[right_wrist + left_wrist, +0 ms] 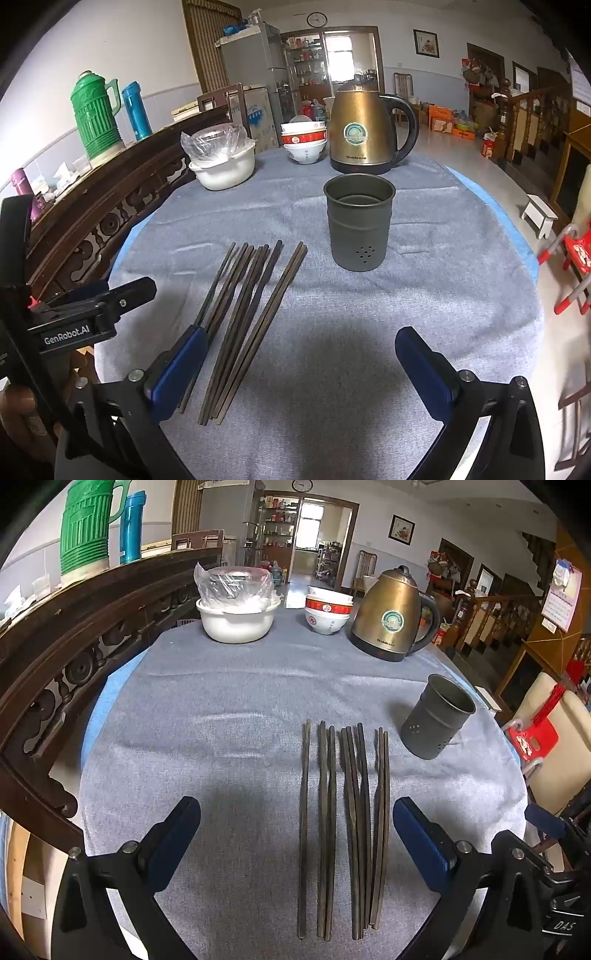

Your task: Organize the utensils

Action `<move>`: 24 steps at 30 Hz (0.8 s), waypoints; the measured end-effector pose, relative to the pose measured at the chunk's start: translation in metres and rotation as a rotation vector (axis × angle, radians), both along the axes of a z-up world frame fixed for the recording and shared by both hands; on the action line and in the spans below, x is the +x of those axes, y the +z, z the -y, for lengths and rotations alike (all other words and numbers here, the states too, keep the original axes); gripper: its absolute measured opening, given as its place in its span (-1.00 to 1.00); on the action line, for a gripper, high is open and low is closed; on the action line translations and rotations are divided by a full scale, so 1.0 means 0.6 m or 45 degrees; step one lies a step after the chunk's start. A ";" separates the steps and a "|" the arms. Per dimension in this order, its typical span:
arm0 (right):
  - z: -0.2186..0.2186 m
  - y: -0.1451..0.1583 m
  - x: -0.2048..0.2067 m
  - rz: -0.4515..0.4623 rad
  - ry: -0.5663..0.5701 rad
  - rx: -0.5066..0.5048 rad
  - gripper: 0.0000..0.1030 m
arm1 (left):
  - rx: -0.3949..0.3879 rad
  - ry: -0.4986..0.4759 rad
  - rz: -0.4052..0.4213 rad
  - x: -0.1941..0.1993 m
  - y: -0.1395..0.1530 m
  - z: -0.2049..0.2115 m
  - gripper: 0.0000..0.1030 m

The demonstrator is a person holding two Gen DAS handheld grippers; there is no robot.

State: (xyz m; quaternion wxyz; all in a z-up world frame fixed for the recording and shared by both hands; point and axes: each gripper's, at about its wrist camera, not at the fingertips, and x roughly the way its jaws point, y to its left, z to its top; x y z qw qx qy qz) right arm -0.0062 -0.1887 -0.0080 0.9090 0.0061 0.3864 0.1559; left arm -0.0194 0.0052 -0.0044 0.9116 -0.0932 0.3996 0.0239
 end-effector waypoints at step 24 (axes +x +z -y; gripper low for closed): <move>-0.006 0.000 -0.004 0.018 0.009 0.012 1.00 | -0.003 0.001 -0.004 -0.006 0.001 -0.001 1.00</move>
